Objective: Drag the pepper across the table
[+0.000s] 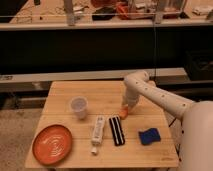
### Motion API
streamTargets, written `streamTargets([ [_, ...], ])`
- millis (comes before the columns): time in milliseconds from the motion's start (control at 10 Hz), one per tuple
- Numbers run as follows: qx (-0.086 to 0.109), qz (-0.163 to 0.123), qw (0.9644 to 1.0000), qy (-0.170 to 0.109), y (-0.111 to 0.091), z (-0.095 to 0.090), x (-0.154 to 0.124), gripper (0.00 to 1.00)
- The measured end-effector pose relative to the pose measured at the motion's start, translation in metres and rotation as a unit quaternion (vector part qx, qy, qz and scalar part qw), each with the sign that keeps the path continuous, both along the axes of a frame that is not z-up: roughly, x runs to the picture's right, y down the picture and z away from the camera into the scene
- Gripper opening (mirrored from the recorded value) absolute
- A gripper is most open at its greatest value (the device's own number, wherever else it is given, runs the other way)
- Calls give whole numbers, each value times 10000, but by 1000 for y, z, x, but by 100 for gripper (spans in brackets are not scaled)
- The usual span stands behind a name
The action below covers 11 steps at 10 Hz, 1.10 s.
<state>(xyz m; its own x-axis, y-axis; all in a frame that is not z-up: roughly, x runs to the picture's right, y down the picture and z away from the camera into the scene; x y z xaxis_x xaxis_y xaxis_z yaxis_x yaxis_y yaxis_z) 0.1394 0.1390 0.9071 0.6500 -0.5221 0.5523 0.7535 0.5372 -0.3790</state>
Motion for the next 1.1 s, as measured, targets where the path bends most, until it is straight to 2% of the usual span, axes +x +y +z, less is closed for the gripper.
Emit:
streamTargets([
  [1100, -2, -6, 10000, -16, 1, 2, -3, 4],
])
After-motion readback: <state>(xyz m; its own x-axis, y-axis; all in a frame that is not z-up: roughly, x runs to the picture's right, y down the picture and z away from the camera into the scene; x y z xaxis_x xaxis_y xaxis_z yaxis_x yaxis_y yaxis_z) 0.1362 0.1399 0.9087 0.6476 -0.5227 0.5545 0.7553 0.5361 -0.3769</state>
